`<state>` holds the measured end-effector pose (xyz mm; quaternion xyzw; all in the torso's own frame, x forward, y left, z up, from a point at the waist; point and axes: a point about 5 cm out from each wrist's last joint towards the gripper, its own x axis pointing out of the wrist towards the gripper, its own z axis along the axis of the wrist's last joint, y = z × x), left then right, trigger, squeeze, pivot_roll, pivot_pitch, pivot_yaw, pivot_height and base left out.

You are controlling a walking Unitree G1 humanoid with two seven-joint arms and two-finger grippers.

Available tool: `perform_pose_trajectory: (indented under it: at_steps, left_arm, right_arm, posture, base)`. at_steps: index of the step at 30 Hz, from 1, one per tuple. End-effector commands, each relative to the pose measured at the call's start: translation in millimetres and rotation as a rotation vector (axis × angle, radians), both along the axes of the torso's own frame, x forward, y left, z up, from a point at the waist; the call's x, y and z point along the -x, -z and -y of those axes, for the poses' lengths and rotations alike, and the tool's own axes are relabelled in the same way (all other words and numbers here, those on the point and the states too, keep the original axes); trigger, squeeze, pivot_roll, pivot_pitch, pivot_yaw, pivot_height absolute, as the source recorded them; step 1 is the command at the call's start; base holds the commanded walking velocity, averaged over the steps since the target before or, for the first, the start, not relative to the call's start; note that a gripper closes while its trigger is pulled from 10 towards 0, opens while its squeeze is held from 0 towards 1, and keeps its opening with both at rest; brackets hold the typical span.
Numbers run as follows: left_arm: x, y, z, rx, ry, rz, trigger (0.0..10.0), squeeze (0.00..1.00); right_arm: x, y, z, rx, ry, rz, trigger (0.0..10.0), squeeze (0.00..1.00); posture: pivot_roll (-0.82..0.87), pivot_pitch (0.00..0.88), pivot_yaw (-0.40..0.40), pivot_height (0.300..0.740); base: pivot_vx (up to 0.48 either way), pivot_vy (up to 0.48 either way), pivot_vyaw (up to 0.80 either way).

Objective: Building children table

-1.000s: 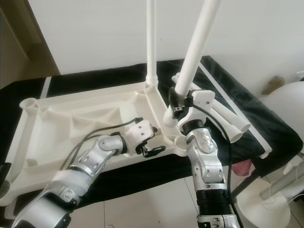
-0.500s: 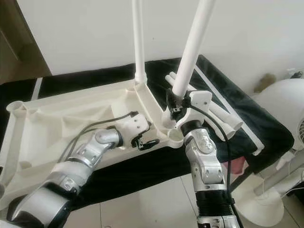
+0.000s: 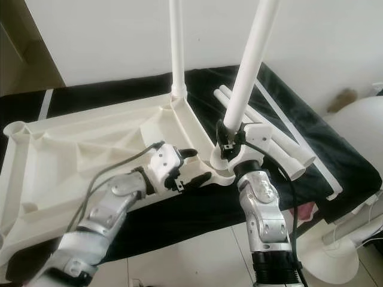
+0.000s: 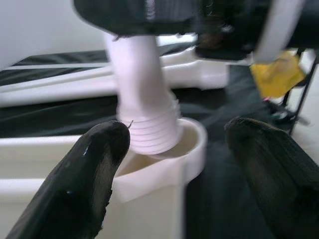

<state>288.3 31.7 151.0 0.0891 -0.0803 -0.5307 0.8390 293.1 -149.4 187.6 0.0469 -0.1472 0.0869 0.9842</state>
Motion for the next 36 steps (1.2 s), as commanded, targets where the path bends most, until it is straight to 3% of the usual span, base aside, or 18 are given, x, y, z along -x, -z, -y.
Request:
perform_pose_trajectory:
  at_steps: [1, 4, 19, 36]
  left_arm:
    - [6.1, 2, 1.1, -0.026, 0.105, -0.023, 10.0, 0.00]
    - [8.6, 2, 0.0, -0.034, 0.098, -0.070, 10.0, 0.00]
    - [12.1, 0, -8.6, -0.050, 0.039, -0.093, 10.0, 0.00]
    - [14.5, -4, -5.8, -0.045, 0.043, -0.131, 10.0, 0.00]
  right_arm:
    - [1.9, 1, 3.0, 0.011, 0.008, -0.004, 10.0, 0.00]
    - [4.8, 3, 2.9, 0.018, -0.001, -0.004, 10.0, 0.00]
    - [18.5, 23, 3.7, 0.033, 0.008, -0.052, 10.0, 0.00]
    - [7.4, 41, 2.8, 0.128, -0.060, -0.082, 10.0, 0.00]
  posture:
    - [-0.07, 0.033, 0.018, 0.740]
    - [-0.07, 0.032, 0.022, 0.740]
    - [-0.08, 0.029, 0.031, 0.740]
    - [-0.07, 0.032, 0.029, 0.740]
  base:
    - [0.000, 0.000, 0.00]
    - [0.000, 0.000, 0.00]
    - [0.000, 0.000, 0.00]
    - [0.000, 0.000, 0.00]
